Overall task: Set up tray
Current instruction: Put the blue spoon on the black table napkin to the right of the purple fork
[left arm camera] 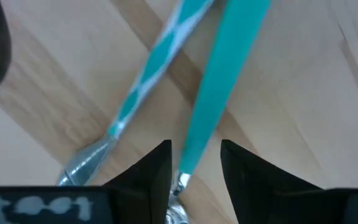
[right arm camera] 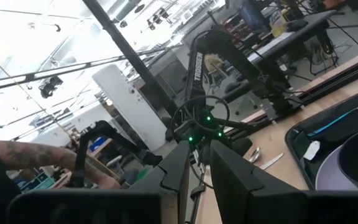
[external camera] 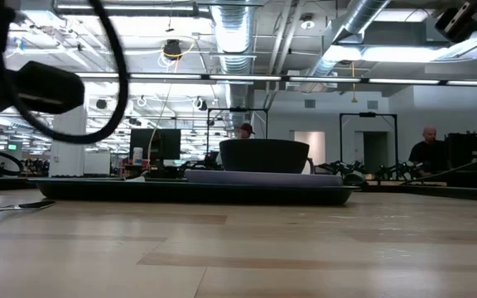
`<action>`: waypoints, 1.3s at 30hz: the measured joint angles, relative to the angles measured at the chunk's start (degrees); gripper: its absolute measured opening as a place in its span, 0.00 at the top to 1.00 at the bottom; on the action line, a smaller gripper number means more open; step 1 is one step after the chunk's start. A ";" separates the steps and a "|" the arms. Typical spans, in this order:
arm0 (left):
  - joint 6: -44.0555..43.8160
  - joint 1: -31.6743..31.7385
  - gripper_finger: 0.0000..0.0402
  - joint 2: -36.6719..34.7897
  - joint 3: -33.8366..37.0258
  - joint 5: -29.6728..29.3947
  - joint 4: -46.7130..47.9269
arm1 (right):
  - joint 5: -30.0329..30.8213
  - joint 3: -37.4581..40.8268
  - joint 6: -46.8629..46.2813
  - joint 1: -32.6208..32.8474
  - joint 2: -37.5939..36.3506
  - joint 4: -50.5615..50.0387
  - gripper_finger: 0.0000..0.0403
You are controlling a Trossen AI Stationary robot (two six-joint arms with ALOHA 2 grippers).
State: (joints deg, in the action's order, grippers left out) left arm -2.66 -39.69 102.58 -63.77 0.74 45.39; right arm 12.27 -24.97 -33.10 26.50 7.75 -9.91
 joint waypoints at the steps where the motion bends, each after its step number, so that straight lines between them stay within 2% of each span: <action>1: 0.00 -0.13 0.69 0.43 -0.01 0.07 0.12 | 0.00 0.00 0.00 0.00 -0.01 0.10 0.86; 13: 0.04 -0.66 0.70 3.95 -0.29 -1.32 -2.17 | 0.03 0.00 0.00 0.00 0.00 1.94 0.86; 17: 0.02 -1.33 0.77 5.03 -0.39 -1.13 -2.33 | 0.04 0.00 -0.04 0.00 0.00 2.71 0.86; 23: -1.58 -1.52 0.93 5.03 -0.31 -0.84 -1.81 | 0.13 0.00 -0.96 0.00 -0.02 2.81 0.86; 27: -2.80 -1.50 0.93 5.05 -0.39 -0.35 -1.01 | 0.25 0.00 -0.97 0.00 -0.01 2.73 0.86; 31: -1.07 -1.69 0.93 5.17 -2.67 -0.99 4.05 | 0.88 0.00 -0.96 0.00 0.00 2.71 0.86; 34: 1.61 -1.67 0.93 4.57 -3.85 -2.19 11.63 | 1.57 0.00 -0.39 0.00 -0.02 2.68 0.86; 39: 2.33 -0.32 0.93 0.56 -5.11 -3.97 21.23 | 1.73 0.00 0.57 0.00 -0.01 2.61 0.86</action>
State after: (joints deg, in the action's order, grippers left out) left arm -0.33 -40.01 103.14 -68.88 -3.23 66.62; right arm 14.00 -24.97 -32.53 26.50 7.74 -7.29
